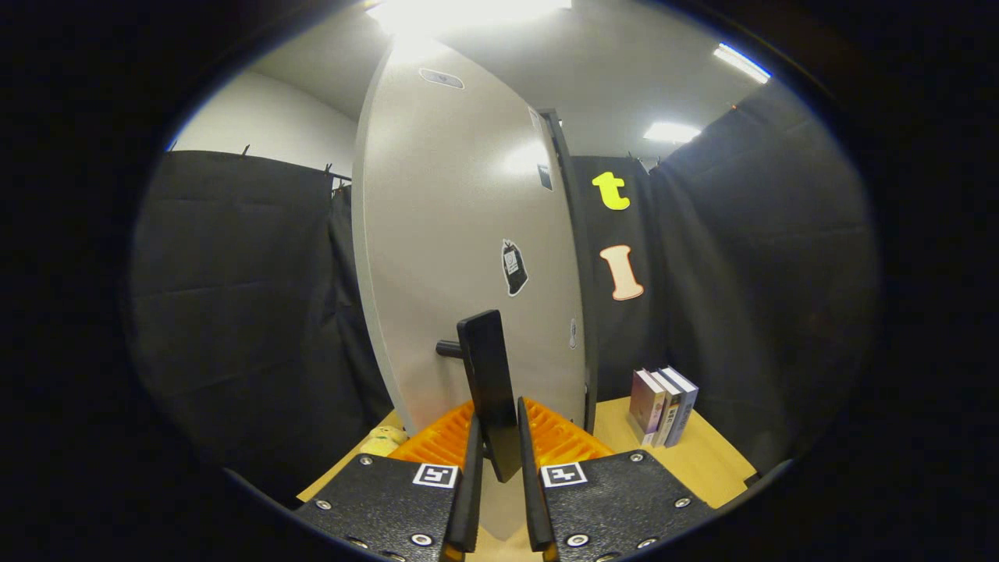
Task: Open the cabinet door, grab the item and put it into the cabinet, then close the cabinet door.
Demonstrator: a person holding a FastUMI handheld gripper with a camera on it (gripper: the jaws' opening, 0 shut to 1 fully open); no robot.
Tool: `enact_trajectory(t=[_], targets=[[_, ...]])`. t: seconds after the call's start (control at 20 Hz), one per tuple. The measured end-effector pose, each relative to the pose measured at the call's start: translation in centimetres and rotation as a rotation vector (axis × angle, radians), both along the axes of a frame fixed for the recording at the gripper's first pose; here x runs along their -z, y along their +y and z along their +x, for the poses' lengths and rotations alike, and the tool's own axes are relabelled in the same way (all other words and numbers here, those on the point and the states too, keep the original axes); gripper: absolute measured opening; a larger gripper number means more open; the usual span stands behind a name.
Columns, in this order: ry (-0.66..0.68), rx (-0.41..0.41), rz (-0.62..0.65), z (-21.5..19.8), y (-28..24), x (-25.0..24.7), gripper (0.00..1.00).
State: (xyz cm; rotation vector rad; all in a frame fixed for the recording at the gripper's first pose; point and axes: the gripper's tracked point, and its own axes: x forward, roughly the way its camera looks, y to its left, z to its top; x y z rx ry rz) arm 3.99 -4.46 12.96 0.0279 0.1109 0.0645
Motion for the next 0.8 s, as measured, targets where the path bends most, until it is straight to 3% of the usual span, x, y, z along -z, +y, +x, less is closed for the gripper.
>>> enact_trajectory(t=[0.4,0.55,0.8], targets=[[0.012,0.154,-0.079,-1.6,-5.7,0.5,0.23],[-0.013,0.248,-0.112,-2.5,-8.8,-0.2,0.17],[-0.09,0.416,-0.13,-4.9,-12.3,-2.0,0.17]])
